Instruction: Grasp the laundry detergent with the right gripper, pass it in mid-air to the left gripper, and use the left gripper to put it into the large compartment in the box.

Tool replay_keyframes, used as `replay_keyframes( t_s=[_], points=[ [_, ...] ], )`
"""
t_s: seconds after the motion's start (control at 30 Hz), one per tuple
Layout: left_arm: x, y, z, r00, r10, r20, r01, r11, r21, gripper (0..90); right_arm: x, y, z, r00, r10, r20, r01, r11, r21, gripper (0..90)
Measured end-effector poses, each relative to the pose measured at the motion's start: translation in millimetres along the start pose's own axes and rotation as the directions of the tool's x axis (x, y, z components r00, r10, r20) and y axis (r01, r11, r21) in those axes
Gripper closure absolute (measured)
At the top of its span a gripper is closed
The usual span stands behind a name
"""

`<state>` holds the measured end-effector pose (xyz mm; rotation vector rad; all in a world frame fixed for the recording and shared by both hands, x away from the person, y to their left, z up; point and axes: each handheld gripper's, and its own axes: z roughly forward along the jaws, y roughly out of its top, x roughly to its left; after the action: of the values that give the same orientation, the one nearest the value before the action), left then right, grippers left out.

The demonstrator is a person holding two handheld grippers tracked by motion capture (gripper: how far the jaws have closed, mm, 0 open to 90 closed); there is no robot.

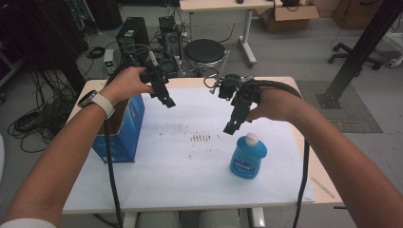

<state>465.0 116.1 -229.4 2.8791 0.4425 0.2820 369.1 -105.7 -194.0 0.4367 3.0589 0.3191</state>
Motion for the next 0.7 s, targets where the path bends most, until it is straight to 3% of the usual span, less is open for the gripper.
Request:
replay_keyframes(
  t_s=[0.7],
  points=[
    [-4.0, 1.1, -7.3, 0.9999, -0.005, -0.011, 0.005, 0.9999, -0.016, 5.6, 6.2, -23.1, -20.7, 0.9995, 0.029, 0.009, -0.028, 0.999, -0.042, 4.3]
  ],
)
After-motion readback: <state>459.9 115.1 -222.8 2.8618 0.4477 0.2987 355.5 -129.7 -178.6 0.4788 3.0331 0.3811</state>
